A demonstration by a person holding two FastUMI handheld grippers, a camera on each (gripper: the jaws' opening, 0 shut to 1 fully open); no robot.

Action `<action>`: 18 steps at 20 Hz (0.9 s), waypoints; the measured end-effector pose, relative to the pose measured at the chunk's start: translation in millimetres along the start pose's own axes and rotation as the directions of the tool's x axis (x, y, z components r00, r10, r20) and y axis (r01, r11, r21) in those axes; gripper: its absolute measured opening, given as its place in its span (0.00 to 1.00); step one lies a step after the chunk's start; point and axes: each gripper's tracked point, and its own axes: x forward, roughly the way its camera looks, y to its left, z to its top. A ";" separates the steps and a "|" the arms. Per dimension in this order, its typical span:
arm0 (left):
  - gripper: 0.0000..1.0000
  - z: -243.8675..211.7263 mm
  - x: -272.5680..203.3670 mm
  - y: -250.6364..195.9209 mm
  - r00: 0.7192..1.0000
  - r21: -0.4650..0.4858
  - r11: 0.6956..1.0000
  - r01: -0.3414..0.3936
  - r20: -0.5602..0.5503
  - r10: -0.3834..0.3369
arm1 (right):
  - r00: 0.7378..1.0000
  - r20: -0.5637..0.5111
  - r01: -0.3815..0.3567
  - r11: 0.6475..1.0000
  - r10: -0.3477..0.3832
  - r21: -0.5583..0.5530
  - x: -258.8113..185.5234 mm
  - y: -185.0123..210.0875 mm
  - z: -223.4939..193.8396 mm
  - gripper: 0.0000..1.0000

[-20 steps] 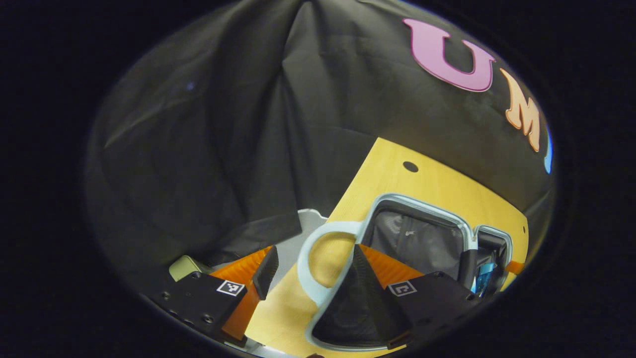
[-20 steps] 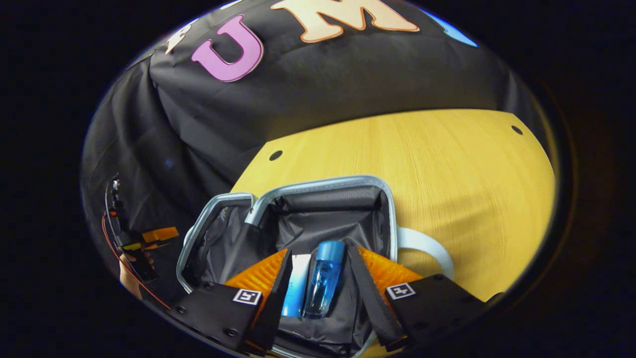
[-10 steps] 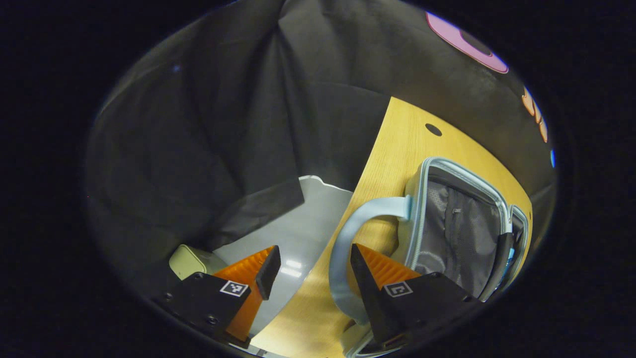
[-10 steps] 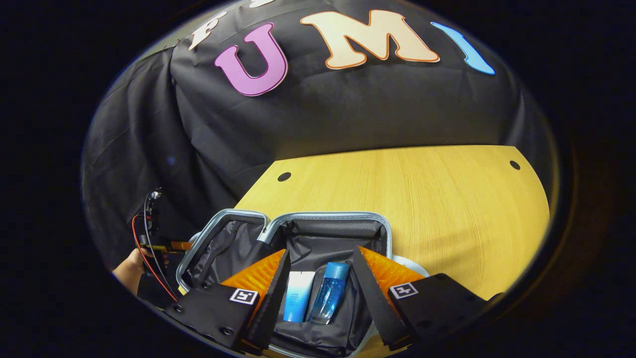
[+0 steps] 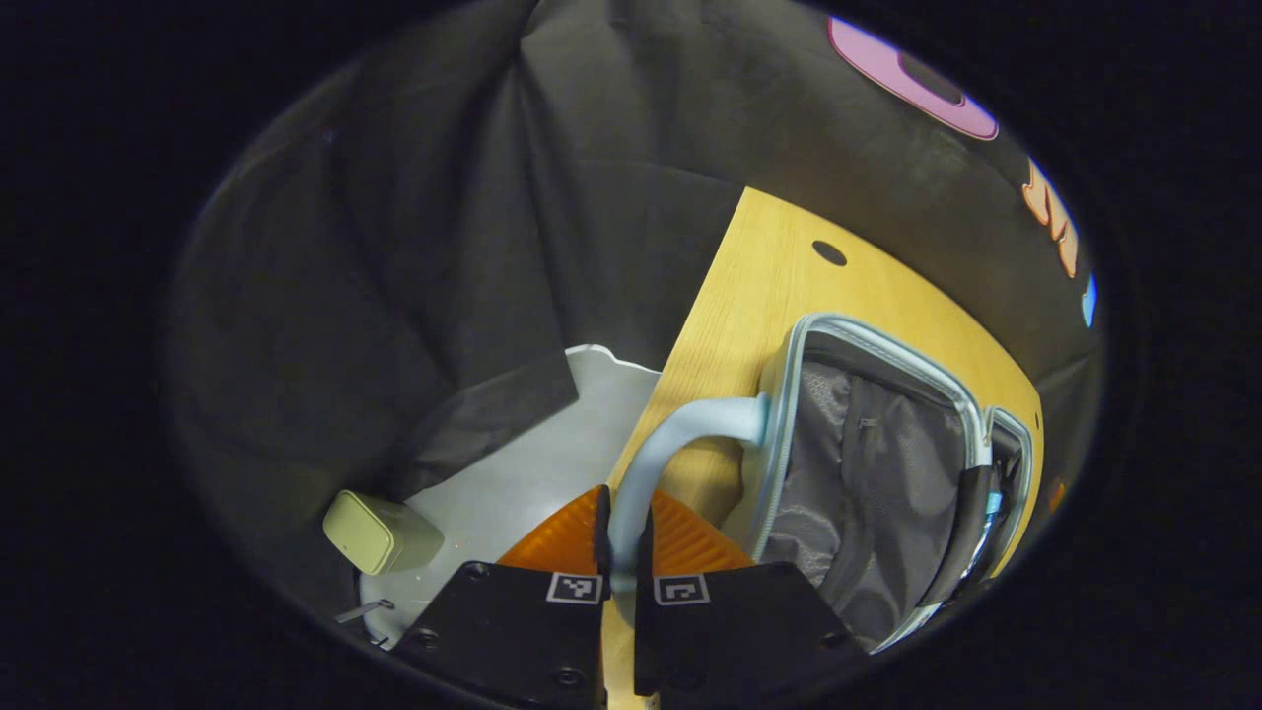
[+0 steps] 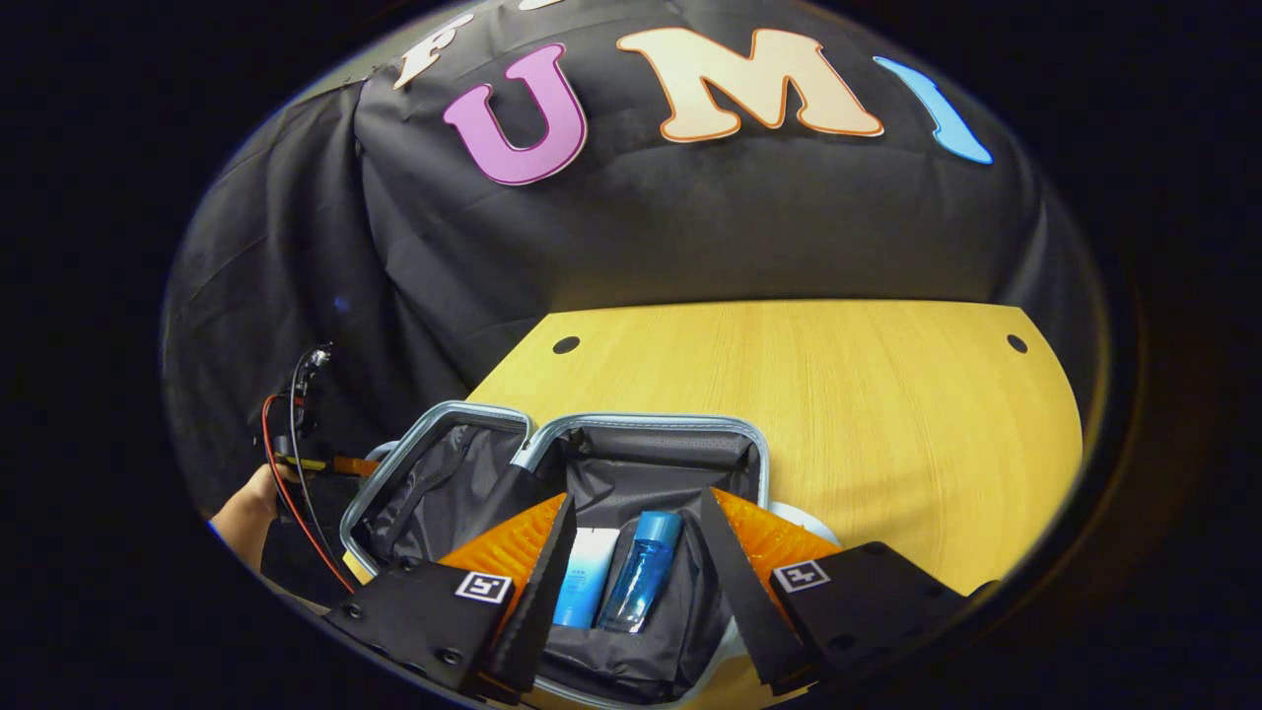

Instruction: First open the suitcase, pack the skin care products into it, and then close the suitcase.

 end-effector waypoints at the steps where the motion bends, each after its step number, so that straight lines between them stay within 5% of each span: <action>1: 0.05 7.0 -9.1 -0.4 0.999 0.000 1.000 -0.005 0.031 0.005 | 1.000 0.019 -0.002 1.000 0.002 -0.019 -4.9 -2.2 4.6 0.81; 7: 0.00 48.5 -99.8 -31.9 0.976 -0.016 1.000 0.012 0.216 -0.008 | 0.989 0.135 -0.041 0.990 0.060 -0.137 -40.6 -16.9 35.0 0.81; 12: 0.00 73.5 -182.0 -77.1 0.946 0.062 0.997 0.038 0.320 -0.056 | 0.979 0.167 -0.091 0.986 0.115 -0.141 -72.5 -30.0 40.5 0.81; 18: 0.00 73.0 -224.3 -137.2 0.927 0.124 0.992 0.040 0.366 -0.083 | 0.964 0.229 -0.104 0.983 0.137 -0.151 -104.9 -49.1 47.8 0.81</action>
